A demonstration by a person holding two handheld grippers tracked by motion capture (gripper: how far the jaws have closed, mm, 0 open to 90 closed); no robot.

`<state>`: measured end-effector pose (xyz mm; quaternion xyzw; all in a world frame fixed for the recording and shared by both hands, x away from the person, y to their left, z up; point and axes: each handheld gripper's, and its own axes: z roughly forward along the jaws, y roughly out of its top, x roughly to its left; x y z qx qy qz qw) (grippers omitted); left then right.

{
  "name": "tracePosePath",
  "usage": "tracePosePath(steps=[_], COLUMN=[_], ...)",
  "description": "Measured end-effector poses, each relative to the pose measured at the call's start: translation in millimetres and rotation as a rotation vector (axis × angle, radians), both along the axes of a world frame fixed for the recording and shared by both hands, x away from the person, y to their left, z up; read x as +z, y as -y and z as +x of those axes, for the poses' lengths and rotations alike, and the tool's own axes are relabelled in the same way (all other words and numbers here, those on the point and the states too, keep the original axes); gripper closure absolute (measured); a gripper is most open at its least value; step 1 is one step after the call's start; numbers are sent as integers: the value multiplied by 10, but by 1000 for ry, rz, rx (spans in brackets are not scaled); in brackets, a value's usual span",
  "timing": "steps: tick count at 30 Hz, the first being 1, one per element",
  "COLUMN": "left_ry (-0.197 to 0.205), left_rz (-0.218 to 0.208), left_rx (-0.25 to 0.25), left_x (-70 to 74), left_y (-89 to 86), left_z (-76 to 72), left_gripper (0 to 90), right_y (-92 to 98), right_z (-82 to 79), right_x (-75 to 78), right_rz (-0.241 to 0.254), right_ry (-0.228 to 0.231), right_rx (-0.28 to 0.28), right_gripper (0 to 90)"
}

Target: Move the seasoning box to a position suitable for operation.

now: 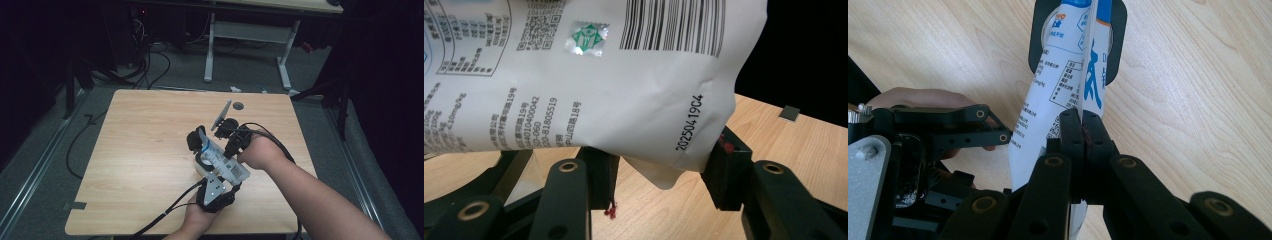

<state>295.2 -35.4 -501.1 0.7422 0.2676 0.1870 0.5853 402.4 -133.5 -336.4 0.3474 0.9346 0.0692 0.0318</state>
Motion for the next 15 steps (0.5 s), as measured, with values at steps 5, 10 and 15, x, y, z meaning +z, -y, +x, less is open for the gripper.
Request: tracePosePath(steps=[5,10,15], left_ry=[-5,-12,-17], left_rz=[2,8,17], left_rx=[2,4,6], left_x=[-18,-34,-48], left_y=[-9,-15,-19], left_z=[10,20,33], left_gripper=[544,544,544], right_y=[7,9,5], right_z=[0,4,4], right_x=[-1,-4,-8], right_rz=[0,-2,-4], right_ry=[-2,-5,-6], right_rx=[-3,0,-4], right_gripper=[900,900,900])
